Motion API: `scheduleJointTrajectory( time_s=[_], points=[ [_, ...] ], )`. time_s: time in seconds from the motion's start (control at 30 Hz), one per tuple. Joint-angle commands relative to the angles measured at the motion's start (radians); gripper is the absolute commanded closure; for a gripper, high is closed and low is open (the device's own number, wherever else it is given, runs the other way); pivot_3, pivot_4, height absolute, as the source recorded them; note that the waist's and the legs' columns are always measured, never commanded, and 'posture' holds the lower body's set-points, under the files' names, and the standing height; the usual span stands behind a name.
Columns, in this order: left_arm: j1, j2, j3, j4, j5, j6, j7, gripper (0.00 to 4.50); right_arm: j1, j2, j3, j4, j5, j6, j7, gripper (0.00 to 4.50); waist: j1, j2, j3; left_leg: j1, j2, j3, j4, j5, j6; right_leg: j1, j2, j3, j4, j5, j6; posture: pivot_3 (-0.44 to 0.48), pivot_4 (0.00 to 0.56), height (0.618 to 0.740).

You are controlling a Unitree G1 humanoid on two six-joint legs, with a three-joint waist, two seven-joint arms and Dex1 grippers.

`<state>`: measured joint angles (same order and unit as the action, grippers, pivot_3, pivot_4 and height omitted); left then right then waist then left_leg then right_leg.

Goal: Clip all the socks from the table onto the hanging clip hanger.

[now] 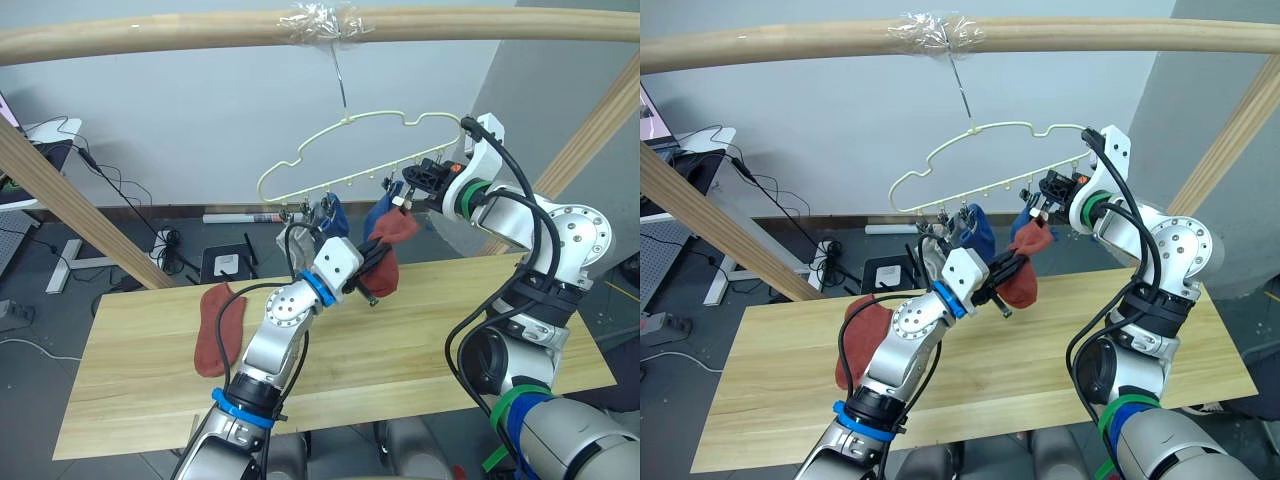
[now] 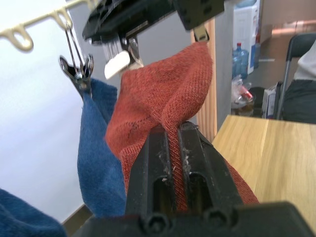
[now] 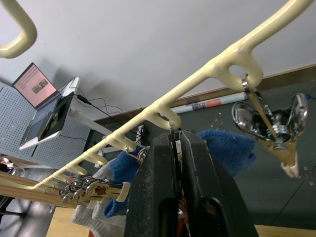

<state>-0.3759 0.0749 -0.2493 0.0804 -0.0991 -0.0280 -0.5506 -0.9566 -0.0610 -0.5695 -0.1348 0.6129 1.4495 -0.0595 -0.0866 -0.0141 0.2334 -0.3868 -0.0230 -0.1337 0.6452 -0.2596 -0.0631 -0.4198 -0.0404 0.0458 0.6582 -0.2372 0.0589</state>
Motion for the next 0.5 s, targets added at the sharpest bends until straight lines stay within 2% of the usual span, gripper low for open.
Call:
scheduleJointTrajectory(
  time_s=[0.03, 0.33, 0.5],
  points=[
    [-0.027, -0.020, -0.006, -0.032, 0.004, -0.014, 0.015, 4.47, -0.002, 0.004, -0.037, -0.038, 0.000, 0.018, -0.028, 4.50, 0.000, 0.000, 0.000, 0.000, 0.000, 0.000, 0.000, 0.000, 0.000, 0.000, 0.000, 0.000, 0.000, 0.000, 0.000, -0.179, 0.203, 0.740],
    [-0.068, -0.047, -0.010, -0.009, 0.019, -0.010, 0.032, 4.47, 0.011, 0.025, -0.042, -0.062, -0.004, 0.039, -0.036, 4.50, -0.001, 0.000, 0.000, 0.000, 0.000, 0.000, 0.000, 0.000, 0.000, 0.000, 0.000, 0.000, 0.000, 0.000, 0.000, -0.182, 0.200, 0.740],
    [-0.056, -0.027, -0.041, 0.013, 0.058, 0.007, 0.015, 4.47, 0.009, 0.025, -0.044, -0.062, -0.007, 0.039, -0.036, 4.50, -0.002, 0.000, 0.000, 0.000, 0.000, 0.000, 0.000, 0.000, 0.000, 0.000, 0.000, 0.000, 0.000, 0.000, 0.000, -0.184, 0.196, 0.740]
  ],
)
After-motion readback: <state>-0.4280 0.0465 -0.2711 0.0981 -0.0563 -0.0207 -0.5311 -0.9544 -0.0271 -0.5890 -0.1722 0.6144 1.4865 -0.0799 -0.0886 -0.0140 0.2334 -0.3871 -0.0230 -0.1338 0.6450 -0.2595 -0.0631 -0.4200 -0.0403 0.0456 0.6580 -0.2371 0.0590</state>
